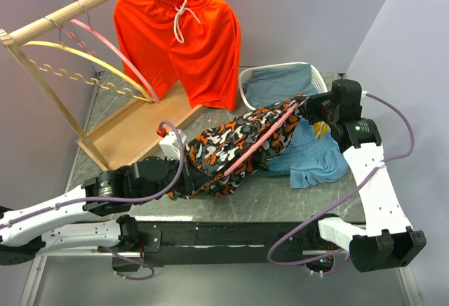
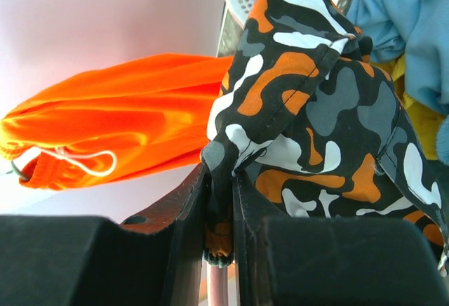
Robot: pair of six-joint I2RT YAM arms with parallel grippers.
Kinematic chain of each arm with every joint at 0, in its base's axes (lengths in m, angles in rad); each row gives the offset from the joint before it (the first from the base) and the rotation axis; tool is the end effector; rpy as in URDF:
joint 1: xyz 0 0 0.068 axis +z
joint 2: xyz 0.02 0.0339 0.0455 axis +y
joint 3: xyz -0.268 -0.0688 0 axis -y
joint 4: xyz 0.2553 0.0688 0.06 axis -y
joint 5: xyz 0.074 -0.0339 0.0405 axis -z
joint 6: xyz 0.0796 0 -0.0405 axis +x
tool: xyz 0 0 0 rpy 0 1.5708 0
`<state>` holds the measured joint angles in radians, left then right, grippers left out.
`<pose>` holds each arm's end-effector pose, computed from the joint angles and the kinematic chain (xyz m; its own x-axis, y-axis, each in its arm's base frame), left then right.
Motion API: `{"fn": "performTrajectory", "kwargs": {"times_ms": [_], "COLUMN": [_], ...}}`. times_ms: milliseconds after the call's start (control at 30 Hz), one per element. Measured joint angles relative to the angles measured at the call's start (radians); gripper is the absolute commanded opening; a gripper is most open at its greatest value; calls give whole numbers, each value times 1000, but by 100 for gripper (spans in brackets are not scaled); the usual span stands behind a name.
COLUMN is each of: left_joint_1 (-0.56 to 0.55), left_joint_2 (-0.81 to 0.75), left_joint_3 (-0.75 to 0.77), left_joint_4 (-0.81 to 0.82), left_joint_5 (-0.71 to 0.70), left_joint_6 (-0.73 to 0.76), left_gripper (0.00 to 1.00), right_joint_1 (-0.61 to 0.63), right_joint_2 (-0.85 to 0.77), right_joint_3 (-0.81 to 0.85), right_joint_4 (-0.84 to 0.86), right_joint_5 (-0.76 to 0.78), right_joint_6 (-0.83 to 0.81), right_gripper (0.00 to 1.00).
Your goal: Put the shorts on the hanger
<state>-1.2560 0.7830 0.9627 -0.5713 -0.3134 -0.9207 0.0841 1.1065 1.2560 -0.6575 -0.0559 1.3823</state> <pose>0.0880 -0.1910 0.3501 -0.7213 -0.2305 -0.6531 0.4000 0.6312 -0.6645 0.2762 0.0278 0.3758 -0.2210 0.9656 -0.1370 0.4513 0.2258 0.8633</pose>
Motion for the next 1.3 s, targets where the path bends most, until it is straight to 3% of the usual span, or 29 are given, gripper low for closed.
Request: {"fn": "performTrajectory", "kwargs": {"times_ms": [567, 1300], "left_joint_1": [-2, -48], "left_joint_2": [56, 165], "left_joint_3": [6, 33], "left_joint_4": [51, 80], "left_joint_5": [111, 132], "left_joint_6": [25, 8], "left_gripper": [1, 1], "right_joint_1": [10, 95], "right_joint_2": [54, 82], "right_joint_3": [40, 40], "right_joint_4": [-27, -38], "right_joint_5": [77, 254], "right_joint_6": [11, 35], "right_gripper": [0, 0]}}
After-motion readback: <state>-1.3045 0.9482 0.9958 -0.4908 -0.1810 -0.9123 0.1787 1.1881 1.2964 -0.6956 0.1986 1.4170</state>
